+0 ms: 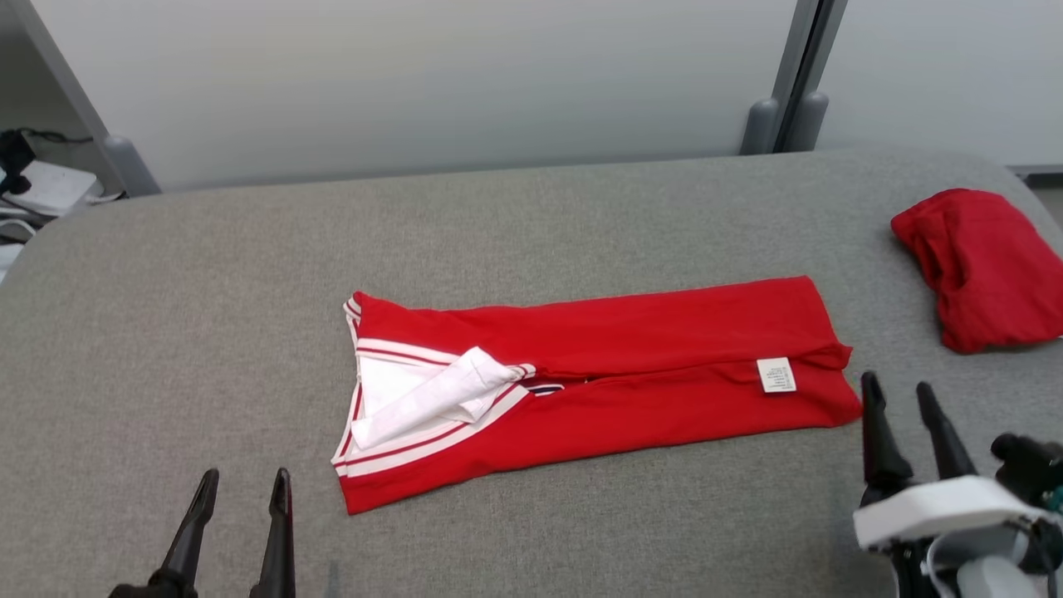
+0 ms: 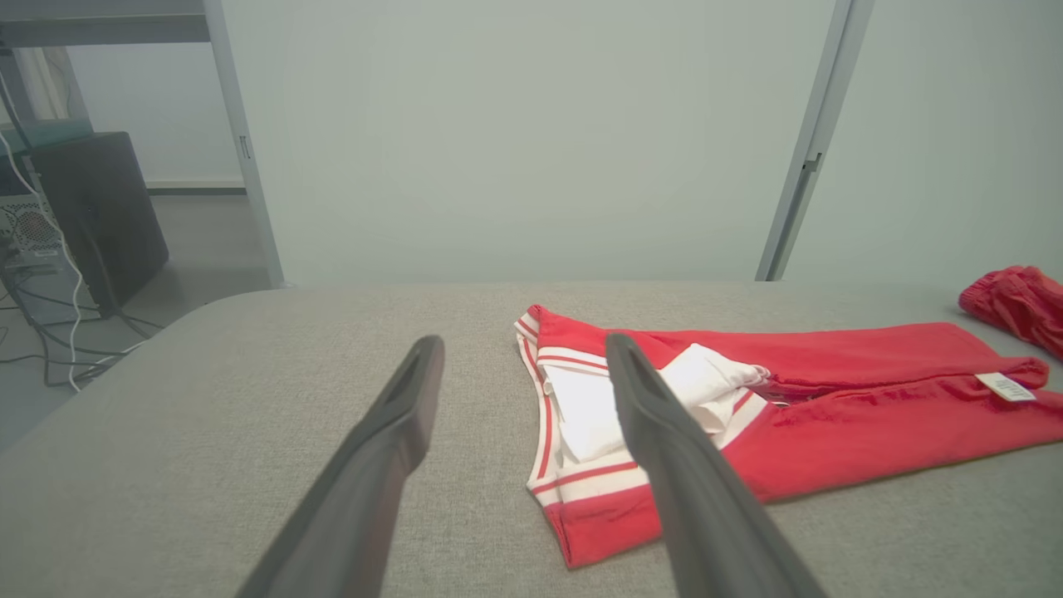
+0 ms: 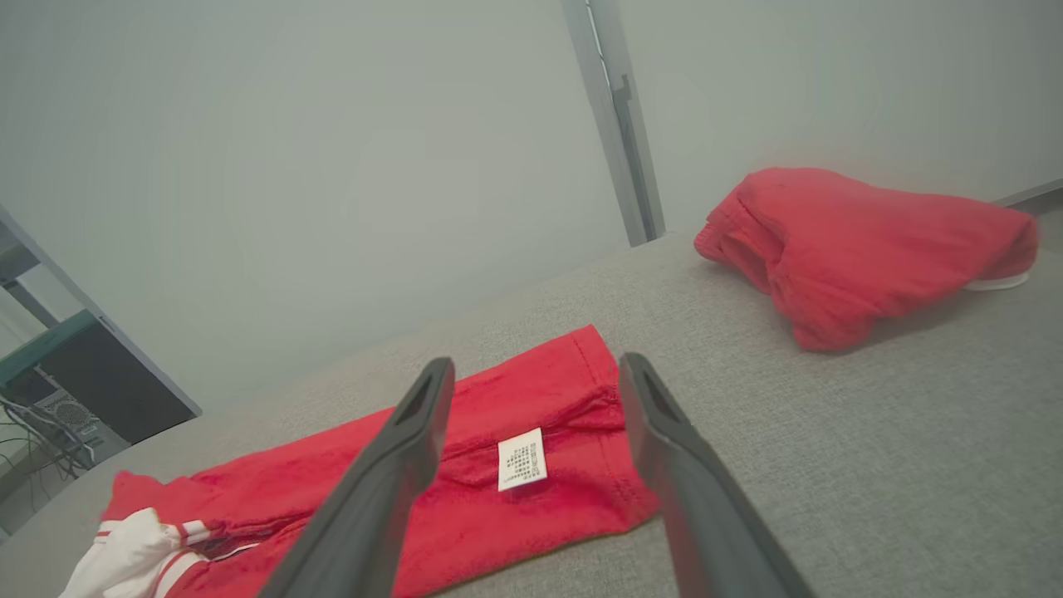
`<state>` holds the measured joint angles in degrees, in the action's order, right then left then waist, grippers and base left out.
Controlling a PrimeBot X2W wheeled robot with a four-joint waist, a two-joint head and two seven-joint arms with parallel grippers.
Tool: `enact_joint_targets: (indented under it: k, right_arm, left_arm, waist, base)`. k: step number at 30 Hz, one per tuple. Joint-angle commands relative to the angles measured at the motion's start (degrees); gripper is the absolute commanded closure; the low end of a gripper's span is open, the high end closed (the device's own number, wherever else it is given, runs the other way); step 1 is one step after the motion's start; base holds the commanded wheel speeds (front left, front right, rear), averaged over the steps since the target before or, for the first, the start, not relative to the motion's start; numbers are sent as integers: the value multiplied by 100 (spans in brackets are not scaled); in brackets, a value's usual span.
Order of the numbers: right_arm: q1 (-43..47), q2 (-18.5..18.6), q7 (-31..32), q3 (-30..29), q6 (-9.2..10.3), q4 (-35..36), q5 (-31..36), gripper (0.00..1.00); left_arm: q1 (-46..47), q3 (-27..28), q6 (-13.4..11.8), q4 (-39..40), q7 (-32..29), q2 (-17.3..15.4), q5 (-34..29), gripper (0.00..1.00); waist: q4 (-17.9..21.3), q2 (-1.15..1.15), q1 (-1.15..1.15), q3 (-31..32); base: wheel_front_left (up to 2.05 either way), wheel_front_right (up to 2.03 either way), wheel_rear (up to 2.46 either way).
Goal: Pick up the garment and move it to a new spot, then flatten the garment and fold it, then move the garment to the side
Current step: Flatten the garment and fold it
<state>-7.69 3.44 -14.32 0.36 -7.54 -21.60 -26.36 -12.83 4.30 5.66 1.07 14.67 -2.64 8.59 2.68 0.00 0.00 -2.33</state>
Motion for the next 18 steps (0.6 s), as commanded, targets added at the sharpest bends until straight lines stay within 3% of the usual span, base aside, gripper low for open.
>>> enact_joint_targets:
  k: [1,7,18]
  right_arm:
    - [-329,32,-68,51,5,14,2,0]
    - [-1324,22,-68,-362,5,-1305,200,0]
    - [-2679,297,-37,-412,5,-3586,61,0]
  left_arm:
    - [380,144,41,145,33,-24,-72,0]
    - [702,50,122,117,33,-30,-267,0]
    - [1055,-66,175,-40,33,-53,-300,0]
  waist:
    - [-61,0,0,-139]
    - [-210,0,0,-573]
    - [-419,0,0,-889]
  base:
    - [0,0,0]
    - [0,0,0]
    - [0,0,0]
